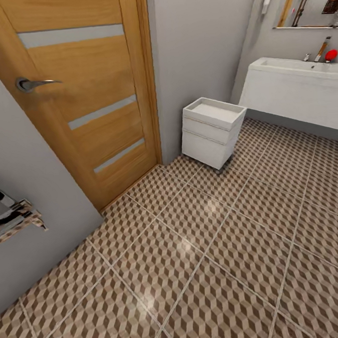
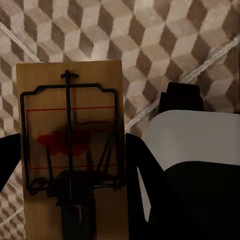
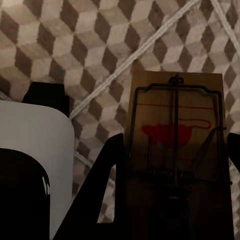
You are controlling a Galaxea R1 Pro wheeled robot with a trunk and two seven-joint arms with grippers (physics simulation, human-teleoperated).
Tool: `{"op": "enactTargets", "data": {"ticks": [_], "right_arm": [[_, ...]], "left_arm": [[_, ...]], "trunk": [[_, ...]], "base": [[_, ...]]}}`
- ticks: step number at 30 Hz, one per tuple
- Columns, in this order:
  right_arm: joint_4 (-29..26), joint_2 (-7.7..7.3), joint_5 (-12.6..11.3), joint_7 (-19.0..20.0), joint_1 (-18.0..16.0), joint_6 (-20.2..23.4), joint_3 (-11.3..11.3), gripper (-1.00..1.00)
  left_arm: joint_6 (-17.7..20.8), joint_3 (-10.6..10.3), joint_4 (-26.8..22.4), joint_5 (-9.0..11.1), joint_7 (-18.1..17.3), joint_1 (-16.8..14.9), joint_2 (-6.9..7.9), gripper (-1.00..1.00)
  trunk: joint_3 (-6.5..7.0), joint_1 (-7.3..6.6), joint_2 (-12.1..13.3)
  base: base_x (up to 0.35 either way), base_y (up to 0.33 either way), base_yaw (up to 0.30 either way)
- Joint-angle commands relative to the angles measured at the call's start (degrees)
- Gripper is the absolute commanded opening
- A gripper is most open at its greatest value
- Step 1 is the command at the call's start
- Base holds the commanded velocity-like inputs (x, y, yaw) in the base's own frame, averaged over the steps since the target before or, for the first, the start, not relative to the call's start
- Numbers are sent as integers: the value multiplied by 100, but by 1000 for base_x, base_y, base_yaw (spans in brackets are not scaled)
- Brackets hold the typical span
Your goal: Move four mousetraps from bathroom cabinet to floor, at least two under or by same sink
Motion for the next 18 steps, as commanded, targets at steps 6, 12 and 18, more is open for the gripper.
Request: {"op": "enactTargets", "data": {"ticks": [6, 12, 18], "right_arm": [[0, 3, -7, 10, 0, -2, 0, -100], [-1, -4, -7, 10, 0, 1, 0, -100], [0, 3, -1, 10, 0, 4, 0, -100]], "left_arm": [[4, 1, 1, -18, 4, 2, 0, -100], [5, 1, 0, -18, 2, 2, 0, -100], [3, 1, -10, -18, -4, 3, -2, -100]], "trunk": [[-30, 0, 0], [-61, 0, 0], [-91, 0, 0]], "base": [[0, 0, -245], [0, 0, -245], [0, 0, -245]]}}
